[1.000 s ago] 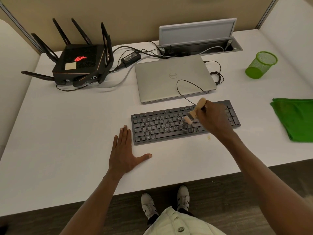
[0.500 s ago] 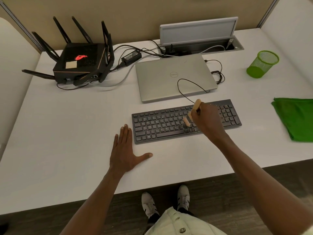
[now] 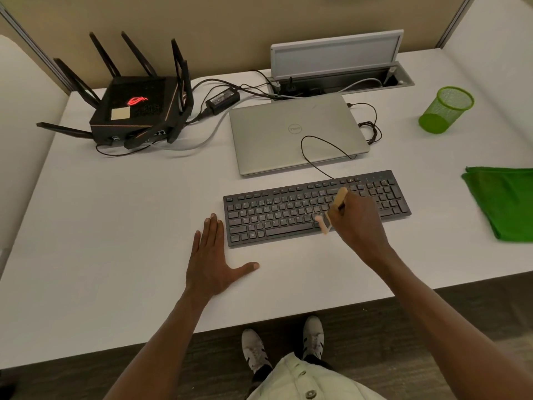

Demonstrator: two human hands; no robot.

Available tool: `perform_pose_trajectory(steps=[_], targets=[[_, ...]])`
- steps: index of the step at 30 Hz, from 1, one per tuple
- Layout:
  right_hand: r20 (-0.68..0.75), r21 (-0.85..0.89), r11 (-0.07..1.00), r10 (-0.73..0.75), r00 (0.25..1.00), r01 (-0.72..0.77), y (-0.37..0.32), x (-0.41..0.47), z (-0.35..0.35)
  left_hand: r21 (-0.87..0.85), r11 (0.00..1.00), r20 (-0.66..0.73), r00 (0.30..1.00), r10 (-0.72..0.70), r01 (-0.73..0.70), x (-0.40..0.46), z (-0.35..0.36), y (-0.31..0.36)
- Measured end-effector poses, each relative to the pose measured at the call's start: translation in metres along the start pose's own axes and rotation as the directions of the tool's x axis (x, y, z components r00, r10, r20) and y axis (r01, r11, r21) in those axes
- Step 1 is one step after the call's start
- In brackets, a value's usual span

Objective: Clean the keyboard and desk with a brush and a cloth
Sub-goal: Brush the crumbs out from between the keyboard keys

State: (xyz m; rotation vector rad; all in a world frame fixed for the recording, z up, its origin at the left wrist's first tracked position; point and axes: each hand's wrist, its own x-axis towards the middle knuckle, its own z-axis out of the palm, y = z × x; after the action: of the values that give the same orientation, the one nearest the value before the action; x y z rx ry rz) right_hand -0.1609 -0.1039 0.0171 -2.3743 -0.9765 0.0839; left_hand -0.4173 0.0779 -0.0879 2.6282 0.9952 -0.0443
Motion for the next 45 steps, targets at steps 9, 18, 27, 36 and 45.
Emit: perform_pose_trajectory(steps=[9,18,27,36,45], targets=[[-0.075,0.111,0.993,0.043,0.996,-0.034,-0.005,0.008,-0.013,0.001,1.000,-0.004,1.000,0.001,-0.001,0.000,0.001,-0.001],[-0.032,0.045,0.999,-0.008,0.999,0.009,0.004,-0.017,0.003,-0.007,1.000,-0.005,1.000,0.001,-0.001,0.000,0.001,-0.001],[-0.145,0.133,0.991,0.029,0.989,-0.009,-0.001,0.011,-0.005,-0.006,1.000,-0.010,1.000,0.003,-0.003,-0.001,0.001,-0.001],[-0.066,0.085,0.995,0.061,0.996,-0.055,0.009,0.013,-0.008,-0.003,1.000,-0.003,1.000,0.001,-0.001,0.000,0.001,-0.001],[-0.031,0.032,0.997,0.076,0.997,-0.075,0.014,-0.009,-0.007,-0.010,1.000,-0.001,1.000,-0.005,0.005,0.000,0.001,-0.001]])
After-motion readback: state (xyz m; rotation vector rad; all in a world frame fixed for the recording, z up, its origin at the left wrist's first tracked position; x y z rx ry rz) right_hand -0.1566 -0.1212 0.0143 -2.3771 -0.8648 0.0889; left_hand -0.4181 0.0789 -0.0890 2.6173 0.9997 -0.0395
